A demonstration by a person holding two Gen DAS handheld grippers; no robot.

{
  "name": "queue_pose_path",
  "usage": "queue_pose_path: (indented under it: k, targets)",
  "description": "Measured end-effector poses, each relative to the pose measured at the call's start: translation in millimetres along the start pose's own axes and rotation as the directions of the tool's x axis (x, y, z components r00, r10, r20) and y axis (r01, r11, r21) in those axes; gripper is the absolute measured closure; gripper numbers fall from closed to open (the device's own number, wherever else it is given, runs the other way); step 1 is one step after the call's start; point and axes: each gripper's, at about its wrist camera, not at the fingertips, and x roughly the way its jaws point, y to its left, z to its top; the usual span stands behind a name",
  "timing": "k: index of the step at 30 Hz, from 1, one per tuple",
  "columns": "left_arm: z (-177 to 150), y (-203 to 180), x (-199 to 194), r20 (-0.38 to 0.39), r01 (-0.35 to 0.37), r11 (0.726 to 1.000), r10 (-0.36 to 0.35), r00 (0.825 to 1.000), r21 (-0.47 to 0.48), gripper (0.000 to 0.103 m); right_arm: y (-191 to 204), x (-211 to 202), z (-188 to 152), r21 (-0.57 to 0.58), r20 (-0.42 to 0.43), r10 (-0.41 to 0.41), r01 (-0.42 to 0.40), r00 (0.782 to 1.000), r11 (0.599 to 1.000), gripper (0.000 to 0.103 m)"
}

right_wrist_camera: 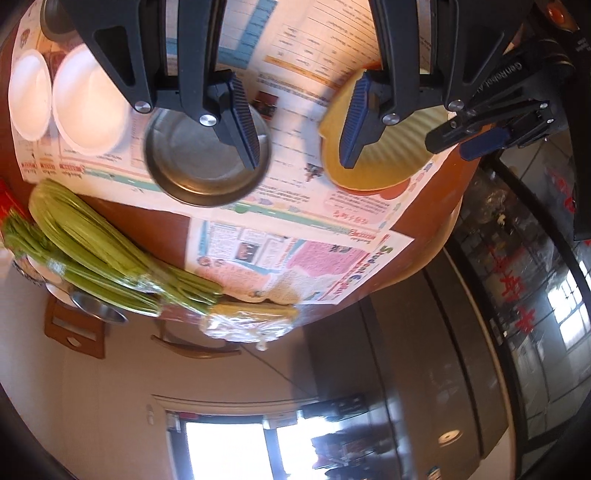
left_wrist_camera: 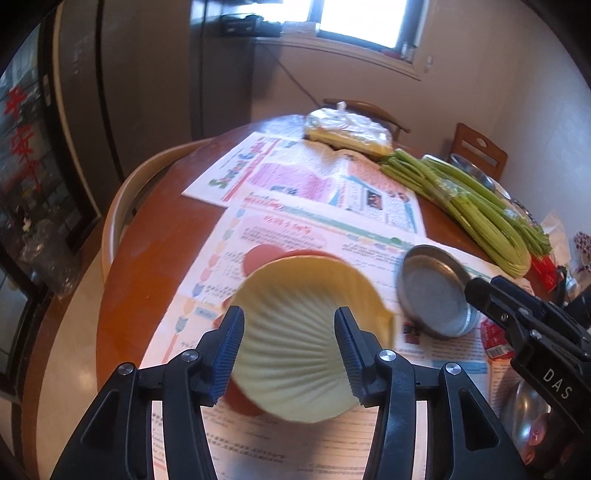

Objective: Organize plates and bowls
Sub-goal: 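Lower the yellow shell plate onto the orange plate and open the left tool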

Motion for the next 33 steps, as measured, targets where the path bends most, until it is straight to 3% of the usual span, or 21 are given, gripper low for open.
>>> queue_pose_path:
  k: [13, 26, 30, 33]
  targets:
    - [17, -73, 4, -0.012, 0.066, 0.985, -0.065, 0.998, 0.161, 0.049, -60, -24, -25, 0.173, 0.002, -0.039, 0.038, 0.999, 0.984, 0.058]
    - [41, -127, 65, -0.127, 0.104, 0.948, -0.069, 0.99, 0.302, 0.049, -78, -10, -55, 0.306, -0.033, -0.029, 0.038, 0.999, 0.951, 0.058]
    - [51, -132, 85, -0.148, 0.103, 0.944, -0.058, 0.987, 0.314, 0.049, -82, 3, -59, 0.345, -0.067, -0.027, 0.049, 0.997, 0.937, 0.058]
    - [54, -132, 95, -0.174, 0.14, 0.946, -0.091, 0.981, 0.293, 0.049, -83, 13, -61, 0.363, -0.086, -0.033, 0.062, 0.996, 0.93, 0.058]
